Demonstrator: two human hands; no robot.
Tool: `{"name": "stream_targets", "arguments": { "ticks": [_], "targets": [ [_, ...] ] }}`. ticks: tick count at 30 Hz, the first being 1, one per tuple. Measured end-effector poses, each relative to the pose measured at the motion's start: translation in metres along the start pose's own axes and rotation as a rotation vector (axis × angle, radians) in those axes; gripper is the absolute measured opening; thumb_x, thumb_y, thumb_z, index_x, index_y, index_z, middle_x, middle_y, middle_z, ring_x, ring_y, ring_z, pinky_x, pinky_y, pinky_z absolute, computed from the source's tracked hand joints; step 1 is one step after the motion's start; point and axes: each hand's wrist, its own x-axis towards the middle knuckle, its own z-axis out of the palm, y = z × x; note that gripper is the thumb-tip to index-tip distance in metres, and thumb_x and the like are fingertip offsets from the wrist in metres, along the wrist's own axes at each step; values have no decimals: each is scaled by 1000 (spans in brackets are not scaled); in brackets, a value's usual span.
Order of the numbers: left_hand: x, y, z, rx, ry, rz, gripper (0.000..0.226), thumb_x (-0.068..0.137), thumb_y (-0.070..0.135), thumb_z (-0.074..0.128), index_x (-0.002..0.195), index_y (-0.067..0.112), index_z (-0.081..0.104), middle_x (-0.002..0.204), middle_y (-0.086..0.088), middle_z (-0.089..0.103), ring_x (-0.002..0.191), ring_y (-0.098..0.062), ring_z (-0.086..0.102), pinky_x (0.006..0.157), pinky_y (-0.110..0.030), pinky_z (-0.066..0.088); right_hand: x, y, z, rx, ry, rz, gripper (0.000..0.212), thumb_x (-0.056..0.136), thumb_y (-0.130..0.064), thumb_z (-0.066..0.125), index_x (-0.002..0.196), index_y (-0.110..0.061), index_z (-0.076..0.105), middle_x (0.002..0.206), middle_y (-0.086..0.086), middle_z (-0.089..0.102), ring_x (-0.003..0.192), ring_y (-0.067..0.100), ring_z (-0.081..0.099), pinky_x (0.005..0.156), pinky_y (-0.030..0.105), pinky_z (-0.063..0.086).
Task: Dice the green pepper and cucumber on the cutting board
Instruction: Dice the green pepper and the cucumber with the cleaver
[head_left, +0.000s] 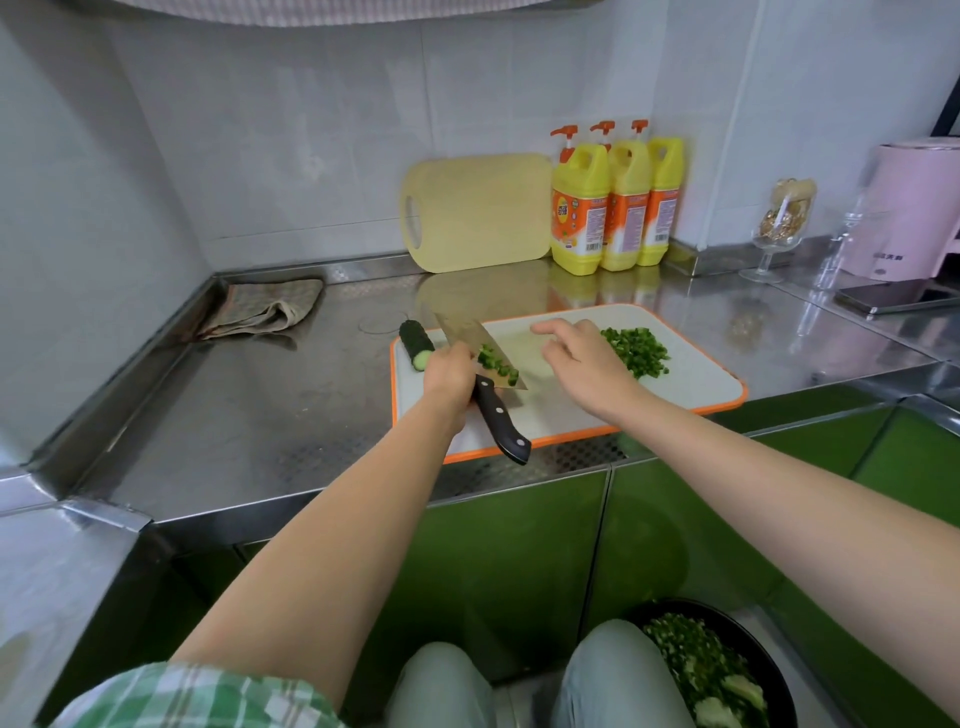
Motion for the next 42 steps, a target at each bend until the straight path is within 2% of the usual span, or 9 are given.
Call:
{"name": "stream_targets", "arguments": {
  "ticks": [3, 5, 8, 18, 24, 30, 33, 39, 42],
  "targets": [
    [-2, -1, -2, -87, -5, -46, 15, 97, 13, 34, 97, 6, 47, 68, -11, 52, 38, -22, 53, 39, -23, 46, -4, -3, 8, 113, -125, -50, 44, 104, -33, 28, 148, -32, 35, 153, 2, 20, 142, 21, 23, 114, 35, 20],
    [-2, -2, 2, -84, 2, -42, 20, 98, 17, 33, 93, 9, 50, 76, -13, 55, 51, -23, 57, 53, -29, 53, -7, -9, 19, 41, -231, -103, 45, 105, -41, 23, 150, -41, 25, 161, -7, -5, 148, 19, -4, 118, 44, 3],
    [-3, -4, 10, -49, 4, -29, 27, 96, 20, 35, 77, 14, 54, 80, -11, 59, 81, -27, 58, 78, -39, 51, -9, -14, 33, -99, -292, -104, 45, 104, -46, 16, 149, -47, 16, 160, -10, -17, 147, 16, -16, 117, 46, -4],
    [-10, 0, 36, -72, -52, -28, 31, 98, 15, 29, 114, -3, 49, 86, -19, 53, 46, -26, 51, 37, -23, 44, 11, 26, 8, -362, -185, 175, 61, 101, -52, 5, 154, -25, 14, 160, 1, -21, 146, 18, -23, 117, 44, -7],
    [-10, 3, 43, -19, -56, 3, 31, 101, 19, 31, 110, -1, 52, 71, -11, 52, 45, -22, 54, 44, -24, 47, 11, 16, 11, -335, -197, -21, 51, 102, -51, 7, 152, -44, 10, 159, -5, -21, 145, 15, -23, 117, 45, -10],
    [-12, 1, 33, 55, -46, 18, 32, 99, 20, 29, 104, -1, 52, 79, -18, 54, 38, -22, 54, 40, -20, 43, 19, 24, 8, -367, -204, 189, 60, 101, -53, 6, 155, -28, 15, 160, 1, -21, 146, 19, -23, 117, 47, -7],
    [-11, 2, 28, 89, -32, 25, 27, 100, 19, 27, 104, 2, 48, 76, -12, 50, 30, -15, 51, 33, -16, 37, 13, 14, 7, -300, -185, 45, 55, 101, -54, 8, 153, -38, 9, 160, -1, -20, 146, 18, -22, 116, 45, -8],
    [-11, 1, 29, 51, -42, 51, 30, 98, 20, 29, 96, 3, 54, 85, -19, 56, 56, -27, 55, 54, -30, 47, 18, 13, 6, -347, -194, 190, 67, 101, -52, 8, 153, -12, 23, 162, 2, -12, 147, 19, -15, 116, 47, 0],
    [-8, 2, 28, 83, -2, 54, 27, 94, 25, 30, 82, 11, 50, 86, -16, 52, 77, -36, 59, 67, -37, 43, 14, 13, 2, -296, -151, 65, 57, 104, -43, 16, 150, -13, 30, 162, -2, 2, 147, 18, -2, 115, 45, 5]
  ]
}}
